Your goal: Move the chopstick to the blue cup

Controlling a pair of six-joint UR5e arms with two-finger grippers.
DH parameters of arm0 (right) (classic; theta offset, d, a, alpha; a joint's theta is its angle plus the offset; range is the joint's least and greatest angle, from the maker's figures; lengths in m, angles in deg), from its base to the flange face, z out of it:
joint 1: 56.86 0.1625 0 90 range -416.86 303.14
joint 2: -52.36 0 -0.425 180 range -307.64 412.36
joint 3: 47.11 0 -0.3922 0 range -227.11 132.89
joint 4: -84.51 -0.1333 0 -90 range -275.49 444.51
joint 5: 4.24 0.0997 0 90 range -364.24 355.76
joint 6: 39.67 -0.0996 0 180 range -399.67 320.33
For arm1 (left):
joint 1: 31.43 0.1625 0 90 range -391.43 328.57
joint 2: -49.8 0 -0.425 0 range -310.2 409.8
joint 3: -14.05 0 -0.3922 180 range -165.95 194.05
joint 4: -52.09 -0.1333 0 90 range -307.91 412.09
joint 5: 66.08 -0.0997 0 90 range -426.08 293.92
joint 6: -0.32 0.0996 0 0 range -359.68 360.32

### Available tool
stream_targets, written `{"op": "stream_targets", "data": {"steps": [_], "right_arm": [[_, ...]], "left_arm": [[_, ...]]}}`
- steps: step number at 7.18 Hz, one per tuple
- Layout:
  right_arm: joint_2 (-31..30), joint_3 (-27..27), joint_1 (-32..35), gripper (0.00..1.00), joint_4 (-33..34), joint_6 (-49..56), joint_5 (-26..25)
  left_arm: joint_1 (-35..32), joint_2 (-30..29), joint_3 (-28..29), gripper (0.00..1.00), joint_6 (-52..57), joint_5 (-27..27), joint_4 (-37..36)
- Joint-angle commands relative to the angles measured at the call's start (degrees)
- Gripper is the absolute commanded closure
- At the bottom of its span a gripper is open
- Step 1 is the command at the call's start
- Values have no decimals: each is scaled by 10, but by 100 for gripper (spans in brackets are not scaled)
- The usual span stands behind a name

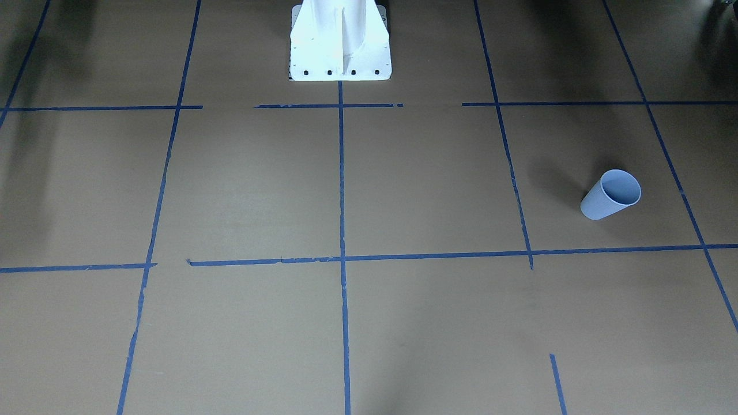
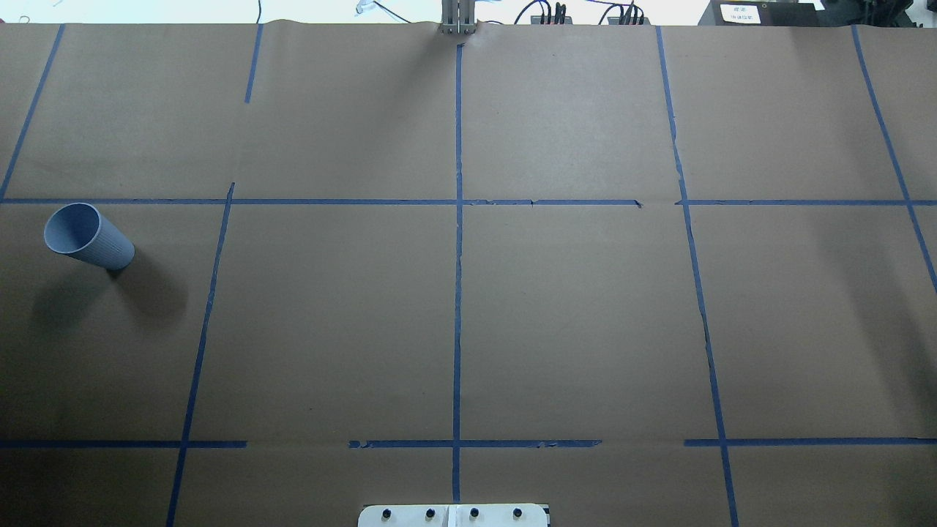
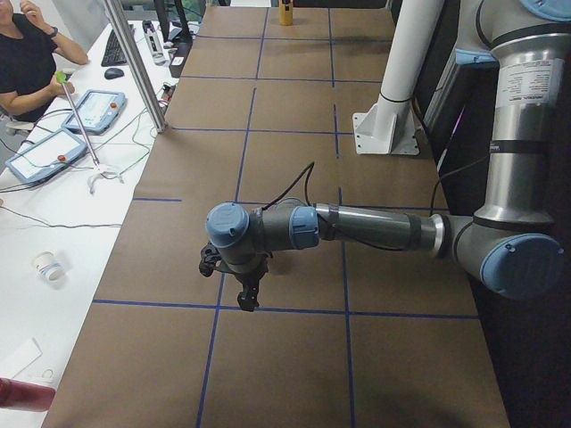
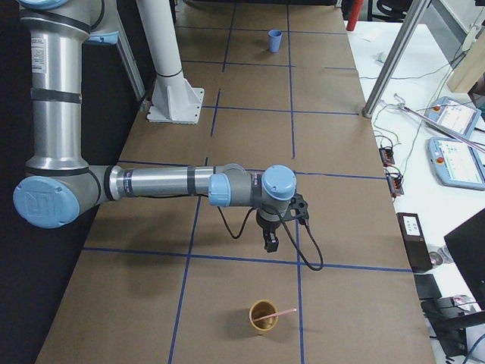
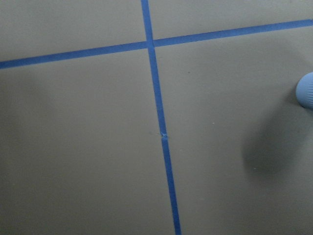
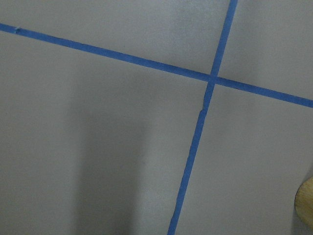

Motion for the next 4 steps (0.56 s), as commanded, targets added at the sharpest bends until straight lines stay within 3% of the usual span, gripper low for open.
{"op": "stream_targets", "data": {"steps": [1,4], "right_arm": [[10,7,2,0,0,-1,7],[1,12,5,0,-9,-10,5]], "left_arm": [[-2,4,-26,0,2,-3,-19],[-2,16,-23,0,4,-5,-14]]}}
